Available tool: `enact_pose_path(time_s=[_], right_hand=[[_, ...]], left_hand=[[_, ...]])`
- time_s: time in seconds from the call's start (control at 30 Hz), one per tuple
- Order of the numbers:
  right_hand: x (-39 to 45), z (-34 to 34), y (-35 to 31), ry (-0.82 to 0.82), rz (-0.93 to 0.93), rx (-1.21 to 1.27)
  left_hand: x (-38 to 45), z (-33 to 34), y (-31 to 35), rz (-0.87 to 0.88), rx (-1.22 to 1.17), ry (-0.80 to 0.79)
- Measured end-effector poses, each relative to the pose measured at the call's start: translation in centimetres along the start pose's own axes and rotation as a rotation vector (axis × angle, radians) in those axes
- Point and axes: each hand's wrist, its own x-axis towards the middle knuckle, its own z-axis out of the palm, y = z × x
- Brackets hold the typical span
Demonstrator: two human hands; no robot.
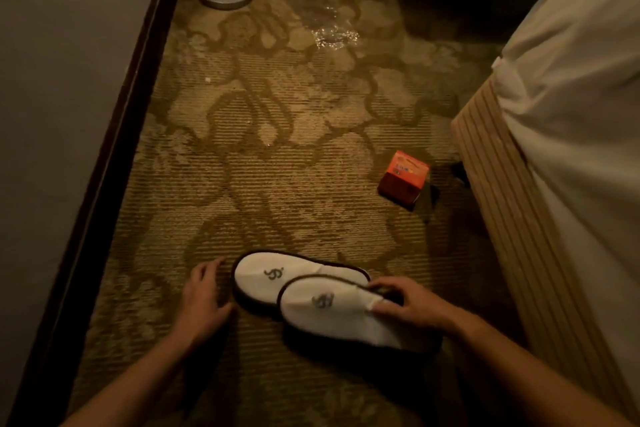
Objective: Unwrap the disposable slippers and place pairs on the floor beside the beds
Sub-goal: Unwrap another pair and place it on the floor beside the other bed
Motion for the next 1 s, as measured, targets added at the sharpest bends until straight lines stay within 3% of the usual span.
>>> enact_pose_path(time_s=[0.13,0.23,0.33,0.5,0.7,0.87,1.0], right_hand=[[0.8,3.3,0.9,-0.087,0.003,-0.237],[1.0,4.5,2.3,0.068,-0.145,-0.559],[-0.4,5.2,3.5,0.169,-0.126,-0.693],[-3.6,6.7,6.4,0.187,-0.065,-0.729],[-3.8,7.7,7.6,0.228,-0.153,-0.784],[-4.0,5.6,7.4,0.178,-0.221,-0.619],[-3.6,2.1,8.1,0.255,-0.291,-0.555]], left_hand=[[1.8,-0.1,0.5,0.264,0.236,-0.046],[2.7,-0.8,0.5,0.322,0.259,-0.072],[3.0,-0.8,0.4,0.330,0.278,-0.105],[2.4,0.5,2.4,0.382,0.255,-0.137],[2.5,1.6,4.2,0.424,0.229,-0.116],[3.1,1.7,4.0,0.389,0.227,-0.203],[2.9,2.0,4.0,0.378,0.220,-0.152]])
